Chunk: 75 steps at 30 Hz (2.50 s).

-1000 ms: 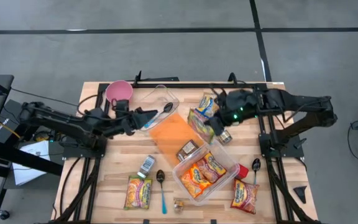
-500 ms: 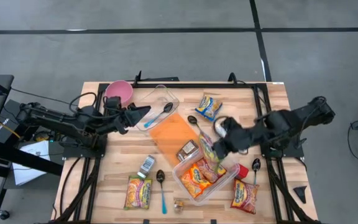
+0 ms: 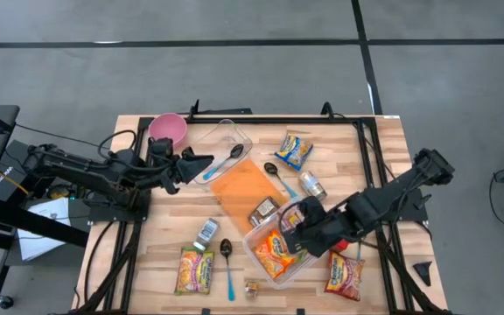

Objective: Pick & Place Food Item
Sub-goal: Put the green noodle pack into the bottom transparent bin

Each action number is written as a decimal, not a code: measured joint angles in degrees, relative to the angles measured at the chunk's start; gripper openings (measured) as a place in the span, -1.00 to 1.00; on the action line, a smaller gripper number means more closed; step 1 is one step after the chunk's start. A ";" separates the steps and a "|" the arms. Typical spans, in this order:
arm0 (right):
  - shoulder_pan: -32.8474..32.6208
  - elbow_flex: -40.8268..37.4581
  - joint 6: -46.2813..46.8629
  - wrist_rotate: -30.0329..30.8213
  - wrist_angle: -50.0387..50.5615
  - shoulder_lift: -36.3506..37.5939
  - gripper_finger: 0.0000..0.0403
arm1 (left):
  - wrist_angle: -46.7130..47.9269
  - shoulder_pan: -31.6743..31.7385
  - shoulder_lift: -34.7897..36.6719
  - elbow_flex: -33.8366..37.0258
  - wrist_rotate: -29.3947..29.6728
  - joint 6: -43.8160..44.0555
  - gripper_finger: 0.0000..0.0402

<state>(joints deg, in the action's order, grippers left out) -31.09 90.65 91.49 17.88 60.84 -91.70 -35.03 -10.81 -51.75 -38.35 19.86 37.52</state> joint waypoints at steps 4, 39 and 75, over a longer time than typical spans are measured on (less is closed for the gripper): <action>0.04 0.00 -1.32 -0.07 0.11 -2.15 -1.00 | 0.01 -0.13 0.00 0.00 -0.31 0.00 -0.51; 2.62 0.01 -8.37 -6.96 2.55 -9.35 -1.00 | 0.14 -1.34 -0.04 -0.02 -0.24 -1.35 -0.51; 0.72 -15.94 -3.44 -6.24 -7.74 -1.54 -1.00 | -0.09 -1.01 -0.04 -0.04 0.28 -0.84 -0.51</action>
<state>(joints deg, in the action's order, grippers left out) -30.37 74.71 88.05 11.64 53.10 -93.25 -35.12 -11.82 -51.79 -38.39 20.14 36.68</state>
